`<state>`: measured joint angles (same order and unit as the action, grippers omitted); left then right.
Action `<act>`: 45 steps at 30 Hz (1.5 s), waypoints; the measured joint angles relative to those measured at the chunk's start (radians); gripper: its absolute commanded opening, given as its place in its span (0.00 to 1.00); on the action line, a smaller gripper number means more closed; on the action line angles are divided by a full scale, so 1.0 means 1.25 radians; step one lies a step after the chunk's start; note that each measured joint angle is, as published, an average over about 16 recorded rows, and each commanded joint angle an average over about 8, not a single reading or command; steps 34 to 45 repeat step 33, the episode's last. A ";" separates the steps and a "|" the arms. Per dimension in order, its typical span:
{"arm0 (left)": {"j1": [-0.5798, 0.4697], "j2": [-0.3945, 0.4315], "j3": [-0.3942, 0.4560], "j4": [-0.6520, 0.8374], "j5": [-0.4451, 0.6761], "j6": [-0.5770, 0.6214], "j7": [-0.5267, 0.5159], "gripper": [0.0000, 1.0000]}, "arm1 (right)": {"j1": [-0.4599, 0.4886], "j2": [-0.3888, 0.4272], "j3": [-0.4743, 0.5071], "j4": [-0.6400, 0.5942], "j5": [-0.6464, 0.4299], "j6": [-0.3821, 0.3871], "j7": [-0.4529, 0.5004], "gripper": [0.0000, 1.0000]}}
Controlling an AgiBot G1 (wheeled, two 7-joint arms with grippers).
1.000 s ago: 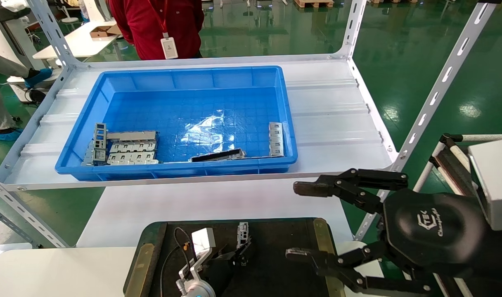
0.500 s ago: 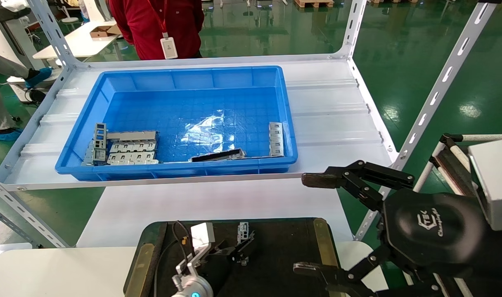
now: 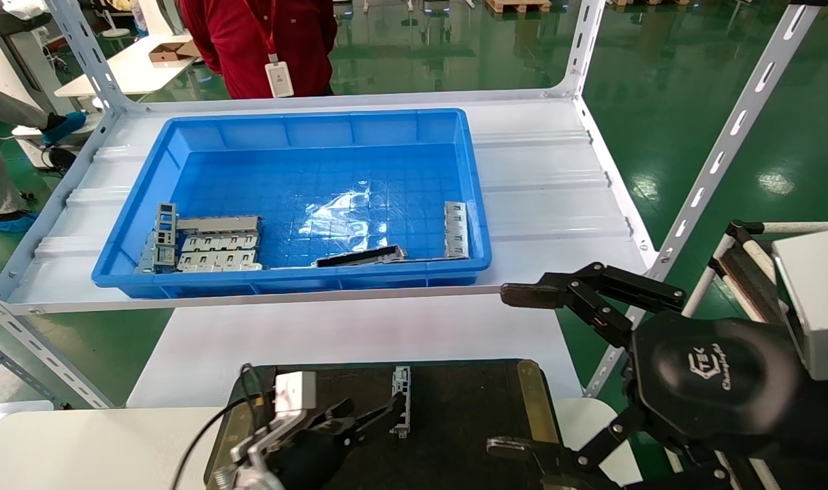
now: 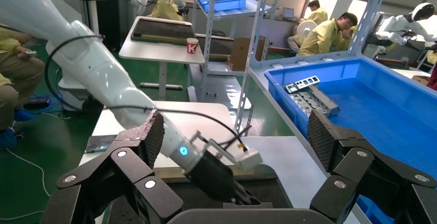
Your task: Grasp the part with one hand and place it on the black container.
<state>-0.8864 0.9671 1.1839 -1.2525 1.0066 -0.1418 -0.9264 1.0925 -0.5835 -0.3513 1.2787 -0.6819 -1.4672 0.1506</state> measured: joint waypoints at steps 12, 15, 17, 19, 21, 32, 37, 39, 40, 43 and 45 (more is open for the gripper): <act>0.011 -0.150 -0.082 -0.073 0.012 0.178 0.018 1.00 | 0.000 0.000 0.000 0.000 0.000 0.000 0.000 1.00; 0.019 -0.177 -0.118 -0.077 0.004 0.231 0.041 1.00 | 0.000 0.000 0.000 0.000 0.000 0.000 0.000 1.00; 0.027 -0.193 -0.144 -0.078 -0.005 0.266 0.061 1.00 | 0.000 0.000 0.000 0.000 0.000 0.000 0.000 1.00; 0.037 -0.207 -0.173 -0.079 -0.019 0.301 0.086 1.00 | 0.000 0.000 0.000 0.000 0.000 0.000 0.000 1.00; 0.048 -0.221 -0.202 -0.080 -0.035 0.335 0.113 1.00 | 0.000 0.000 0.000 0.000 0.000 0.000 0.000 1.00; 0.104 -0.261 -0.320 -0.078 -0.116 0.452 0.236 1.00 | 0.000 0.000 0.000 0.000 0.000 0.000 0.000 1.00; 0.108 -0.263 -0.328 -0.078 -0.122 0.458 0.243 1.00 | 0.000 0.000 0.000 0.000 0.000 0.000 0.000 1.00; 0.108 -0.263 -0.328 -0.078 -0.122 0.458 0.243 1.00 | 0.000 0.000 0.000 0.000 0.000 0.000 0.000 1.00; 0.108 -0.263 -0.328 -0.078 -0.122 0.458 0.243 1.00 | 0.000 0.000 0.000 0.000 0.000 0.000 0.000 1.00; 0.108 -0.263 -0.328 -0.078 -0.122 0.458 0.243 1.00 | 0.000 0.000 0.000 0.000 0.000 0.000 0.000 1.00; 0.108 -0.263 -0.328 -0.078 -0.122 0.458 0.243 1.00 | 0.000 0.000 0.000 0.000 0.000 0.000 0.000 1.00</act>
